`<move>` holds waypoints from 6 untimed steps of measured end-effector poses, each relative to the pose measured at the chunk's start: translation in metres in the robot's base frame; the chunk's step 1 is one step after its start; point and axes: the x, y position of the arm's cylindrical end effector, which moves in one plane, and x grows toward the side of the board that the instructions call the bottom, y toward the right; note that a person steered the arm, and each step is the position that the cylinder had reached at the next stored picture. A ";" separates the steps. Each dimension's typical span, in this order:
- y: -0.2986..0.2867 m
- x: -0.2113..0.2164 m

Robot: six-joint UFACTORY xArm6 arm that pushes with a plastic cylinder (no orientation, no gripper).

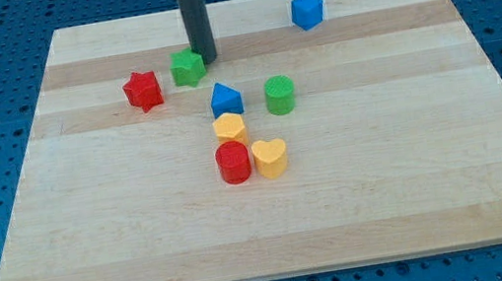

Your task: Push blue triangle into yellow hexagon

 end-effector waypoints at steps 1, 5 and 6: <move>-0.017 0.002; 0.036 0.051; 0.027 0.094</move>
